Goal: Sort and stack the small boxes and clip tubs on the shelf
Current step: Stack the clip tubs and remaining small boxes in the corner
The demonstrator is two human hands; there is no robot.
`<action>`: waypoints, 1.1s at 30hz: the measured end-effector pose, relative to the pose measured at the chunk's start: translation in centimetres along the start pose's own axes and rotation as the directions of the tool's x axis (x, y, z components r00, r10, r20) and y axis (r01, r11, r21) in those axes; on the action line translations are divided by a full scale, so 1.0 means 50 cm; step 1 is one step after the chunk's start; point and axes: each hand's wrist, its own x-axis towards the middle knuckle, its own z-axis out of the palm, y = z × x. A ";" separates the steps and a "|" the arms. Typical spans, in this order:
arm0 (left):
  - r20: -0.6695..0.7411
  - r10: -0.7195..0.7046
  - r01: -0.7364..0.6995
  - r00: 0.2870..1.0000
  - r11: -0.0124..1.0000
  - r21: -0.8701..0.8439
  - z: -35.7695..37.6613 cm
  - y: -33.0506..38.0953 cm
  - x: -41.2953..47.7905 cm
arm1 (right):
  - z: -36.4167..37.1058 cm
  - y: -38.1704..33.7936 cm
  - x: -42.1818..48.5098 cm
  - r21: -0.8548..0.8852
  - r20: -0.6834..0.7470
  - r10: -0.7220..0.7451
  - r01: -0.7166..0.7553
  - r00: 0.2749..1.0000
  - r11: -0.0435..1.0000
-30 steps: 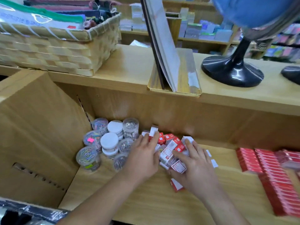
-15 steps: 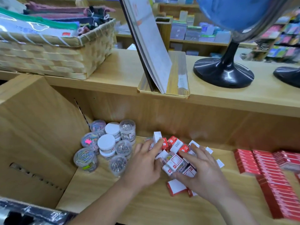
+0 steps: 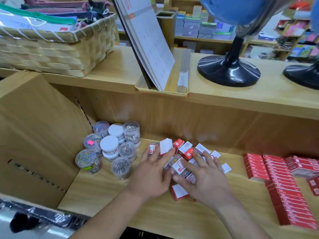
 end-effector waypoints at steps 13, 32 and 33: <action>0.113 -0.065 0.056 0.991 0.995 0.085 0.025 0.042 -0.067 | 0.007 0.017 -0.002 -0.074 0.037 -0.097 0.099 0.995 0.992; 0.184 -0.028 0.067 0.983 0.975 -0.213 -0.015 -0.058 -0.097 | 0.012 -0.102 -0.061 0.424 -0.168 0.147 -0.063 0.975 0.903; 0.193 -0.036 0.073 0.981 0.980 -0.186 -0.022 -0.058 -0.076 | 0.002 -0.109 -0.050 0.411 -0.164 0.147 -0.068 0.975 0.909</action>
